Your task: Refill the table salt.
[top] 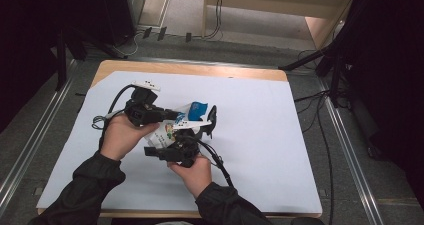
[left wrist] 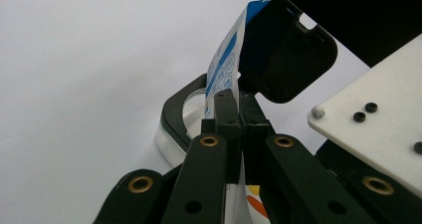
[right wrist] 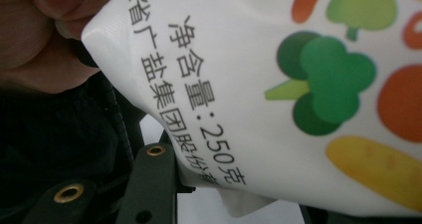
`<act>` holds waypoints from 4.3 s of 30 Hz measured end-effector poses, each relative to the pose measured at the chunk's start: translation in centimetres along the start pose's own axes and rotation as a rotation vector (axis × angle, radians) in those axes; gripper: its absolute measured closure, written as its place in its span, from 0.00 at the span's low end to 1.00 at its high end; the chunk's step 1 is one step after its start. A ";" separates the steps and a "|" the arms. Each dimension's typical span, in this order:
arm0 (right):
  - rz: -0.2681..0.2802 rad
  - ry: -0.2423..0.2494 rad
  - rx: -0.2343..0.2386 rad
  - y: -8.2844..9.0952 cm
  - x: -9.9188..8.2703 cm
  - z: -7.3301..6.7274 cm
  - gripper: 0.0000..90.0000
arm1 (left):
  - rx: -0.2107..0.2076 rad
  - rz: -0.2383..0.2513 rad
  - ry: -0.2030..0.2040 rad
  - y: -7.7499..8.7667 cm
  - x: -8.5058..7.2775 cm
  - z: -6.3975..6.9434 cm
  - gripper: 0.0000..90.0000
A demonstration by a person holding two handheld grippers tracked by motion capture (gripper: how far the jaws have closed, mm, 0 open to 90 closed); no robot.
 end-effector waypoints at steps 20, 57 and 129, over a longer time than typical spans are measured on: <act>-0.022 0.063 -0.040 -0.2 -0.1 0.1 0.68 | 0.012 0.001 0.004 0.2 0.0 -0.2 1.00; 0.004 0.035 0.003 -0.1 0.4 -0.2 0.68 | 0.038 -0.005 -0.011 0.0 0.6 0.1 1.00; -0.053 0.131 -0.120 -1.7 -2.0 1.8 0.60 | -0.039 -0.081 -0.026 0.0 -1.7 -1.0 0.96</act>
Point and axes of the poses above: each handheld gripper's, and its own axes: y roughly backward along the jaws, x roughly out of its top, z roughly to its right, the point moved 9 cm from there along -y, roughly forward along the jaws, and after that the axes turned 6 degrees about -z, right-handed, at the moved point
